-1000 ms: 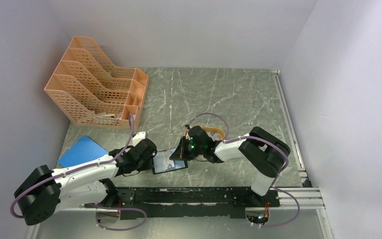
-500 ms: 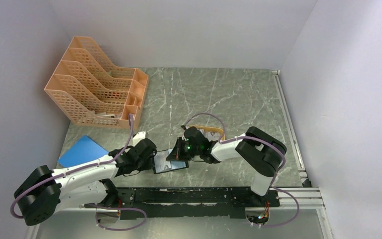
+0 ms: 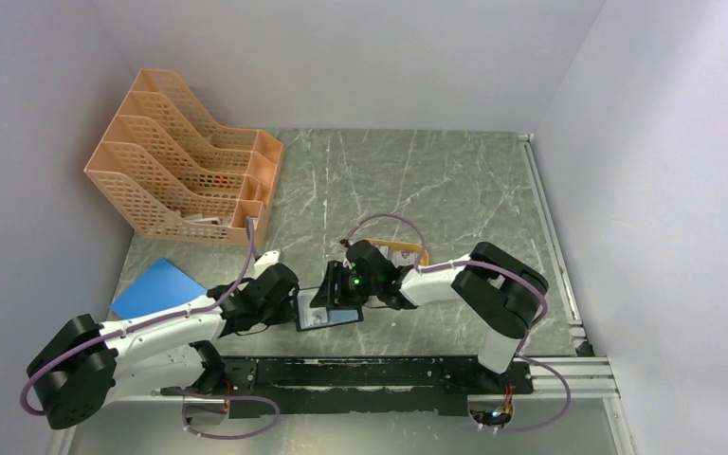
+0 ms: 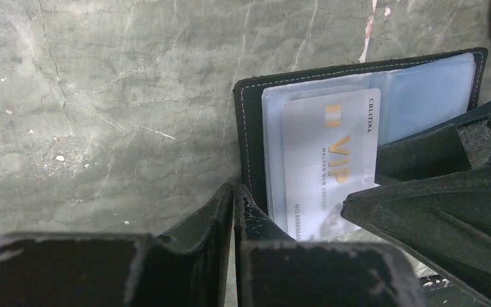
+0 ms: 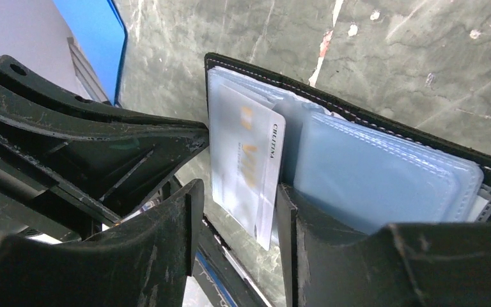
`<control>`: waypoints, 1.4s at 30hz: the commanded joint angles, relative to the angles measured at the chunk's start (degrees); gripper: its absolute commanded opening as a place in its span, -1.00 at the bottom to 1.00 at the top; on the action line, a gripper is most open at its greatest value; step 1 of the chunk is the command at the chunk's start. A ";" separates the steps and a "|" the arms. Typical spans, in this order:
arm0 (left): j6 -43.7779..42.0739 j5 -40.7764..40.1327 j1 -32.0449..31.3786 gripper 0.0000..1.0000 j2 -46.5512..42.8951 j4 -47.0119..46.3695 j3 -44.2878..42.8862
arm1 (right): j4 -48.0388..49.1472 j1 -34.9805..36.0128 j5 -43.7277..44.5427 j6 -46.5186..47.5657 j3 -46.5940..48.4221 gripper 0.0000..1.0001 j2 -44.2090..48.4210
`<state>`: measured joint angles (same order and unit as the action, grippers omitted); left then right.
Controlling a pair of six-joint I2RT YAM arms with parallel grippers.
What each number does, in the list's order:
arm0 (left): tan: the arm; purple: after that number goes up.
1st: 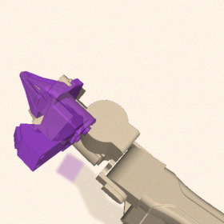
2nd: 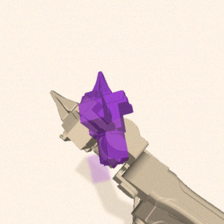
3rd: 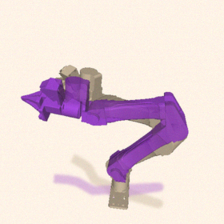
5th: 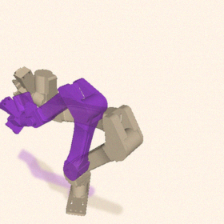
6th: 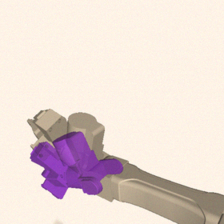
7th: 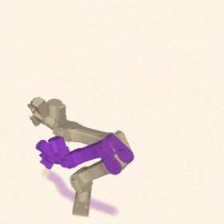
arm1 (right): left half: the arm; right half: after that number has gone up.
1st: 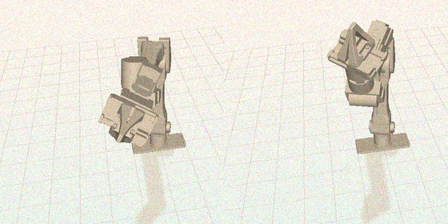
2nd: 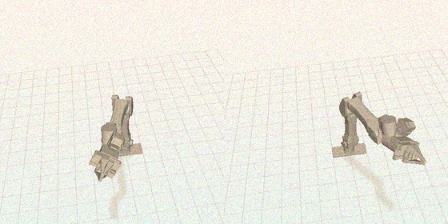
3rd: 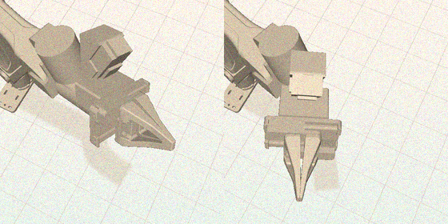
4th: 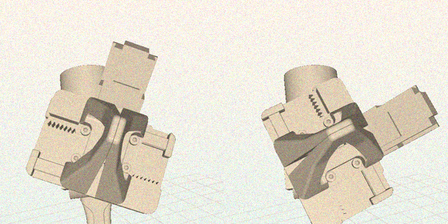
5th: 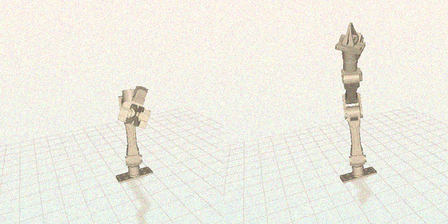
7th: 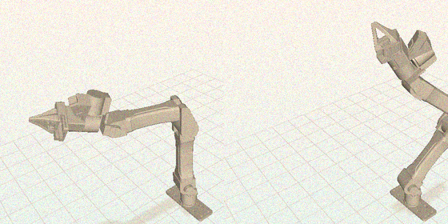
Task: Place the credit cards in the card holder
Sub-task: Insert the credit card into the card holder.
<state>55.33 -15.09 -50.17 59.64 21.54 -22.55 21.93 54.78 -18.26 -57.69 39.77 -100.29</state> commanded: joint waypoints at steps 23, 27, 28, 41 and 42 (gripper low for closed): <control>-1.04 -1.23 0.12 -0.74 -1.54 3.23 -1.94 | -17.09 2.47 3.42 7.04 7.54 0.05 4.77; -1.10 -4.13 0.10 -0.62 -4.46 6.89 -3.45 | -26.93 1.96 7.78 10.05 10.23 0.27 9.84; -1.16 -4.61 0.08 -0.57 -4.97 7.77 -3.99 | -28.82 1.72 8.65 10.65 11.03 0.30 11.26; -9.12 -4.81 0.10 -0.32 -12.39 9.48 -13.03 | -36.22 -18.33 17.29 13.05 3.22 0.26 28.74; -9.41 -4.74 0.08 -0.32 -11.86 9.45 -13.72 | -35.09 -19.87 16.16 12.87 2.19 0.26 28.59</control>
<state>50.02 -19.94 -50.17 47.35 32.32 -33.08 -13.50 42.54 1.15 -44.95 46.74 -71.81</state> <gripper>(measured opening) 0.340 0.634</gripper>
